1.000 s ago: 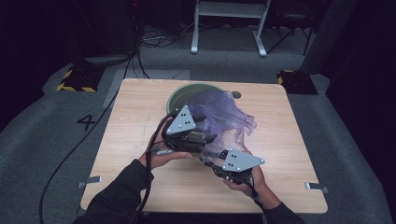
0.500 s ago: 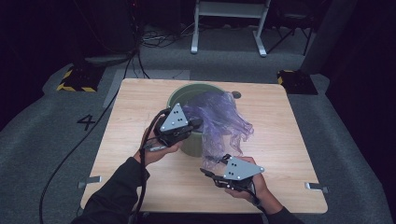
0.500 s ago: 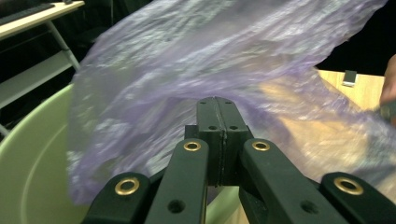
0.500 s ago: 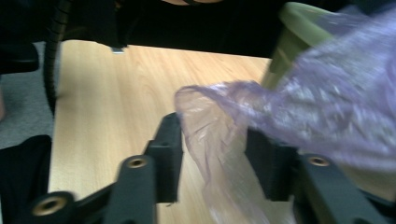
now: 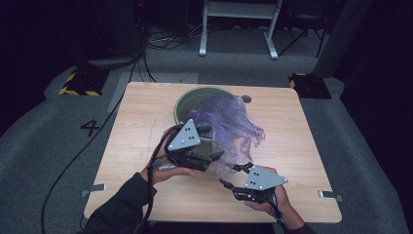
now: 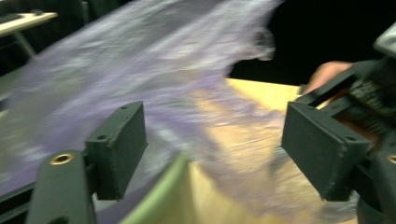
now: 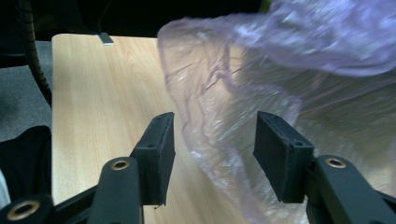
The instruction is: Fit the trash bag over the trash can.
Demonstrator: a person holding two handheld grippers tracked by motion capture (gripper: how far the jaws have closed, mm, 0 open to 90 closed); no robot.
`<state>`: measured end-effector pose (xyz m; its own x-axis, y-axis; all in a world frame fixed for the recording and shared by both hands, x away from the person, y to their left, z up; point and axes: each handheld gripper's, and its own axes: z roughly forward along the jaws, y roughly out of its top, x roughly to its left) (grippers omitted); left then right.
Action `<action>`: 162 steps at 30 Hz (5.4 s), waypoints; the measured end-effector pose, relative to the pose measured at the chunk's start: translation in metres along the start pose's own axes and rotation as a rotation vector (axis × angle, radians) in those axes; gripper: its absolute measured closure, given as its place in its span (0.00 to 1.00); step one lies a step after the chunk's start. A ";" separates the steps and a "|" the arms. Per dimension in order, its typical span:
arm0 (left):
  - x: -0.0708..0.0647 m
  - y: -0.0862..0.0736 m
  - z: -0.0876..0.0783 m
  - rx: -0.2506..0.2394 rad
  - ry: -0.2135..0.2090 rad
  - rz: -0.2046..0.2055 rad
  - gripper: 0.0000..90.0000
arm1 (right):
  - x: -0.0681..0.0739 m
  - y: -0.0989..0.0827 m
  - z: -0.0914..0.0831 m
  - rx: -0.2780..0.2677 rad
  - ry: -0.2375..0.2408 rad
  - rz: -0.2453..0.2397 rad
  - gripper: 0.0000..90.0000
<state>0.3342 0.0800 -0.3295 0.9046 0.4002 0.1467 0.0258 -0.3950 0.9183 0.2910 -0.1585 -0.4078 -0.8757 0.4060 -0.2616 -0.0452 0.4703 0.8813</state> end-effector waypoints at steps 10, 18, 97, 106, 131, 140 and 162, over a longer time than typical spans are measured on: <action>-0.015 -0.011 0.029 0.069 0.123 0.068 0.29 | 0.019 -0.005 -0.010 -0.043 0.040 -0.011 0.54; 0.000 -0.013 0.018 0.049 0.174 0.074 0.78 | 0.011 -0.009 -0.029 -0.053 -0.018 0.021 0.50; 0.061 -0.069 -0.062 -0.071 0.221 -0.070 0.99 | -0.054 0.024 -0.025 -0.107 -0.403 -0.031 0.32; 0.064 -0.069 -0.061 -0.062 0.228 -0.072 0.99 | -0.048 0.043 -0.025 -0.185 -0.394 -0.068 0.53; 0.102 -0.068 -0.054 -0.018 0.284 -0.112 0.99 | -0.142 0.057 0.002 -0.070 -0.448 0.202 0.97; 0.113 -0.075 -0.050 0.011 0.300 -0.148 0.99 | -0.159 0.043 0.012 -0.013 -0.441 0.295 0.97; 0.089 -0.095 -0.079 -0.056 0.297 -0.207 0.27 | -0.152 0.035 0.007 0.001 -0.403 0.289 0.98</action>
<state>0.3788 0.2187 -0.3744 0.7194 0.6929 0.0487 0.1646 -0.2382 0.9572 0.4261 -0.1981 -0.3396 -0.5964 0.7908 -0.1377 0.1730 0.2941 0.9400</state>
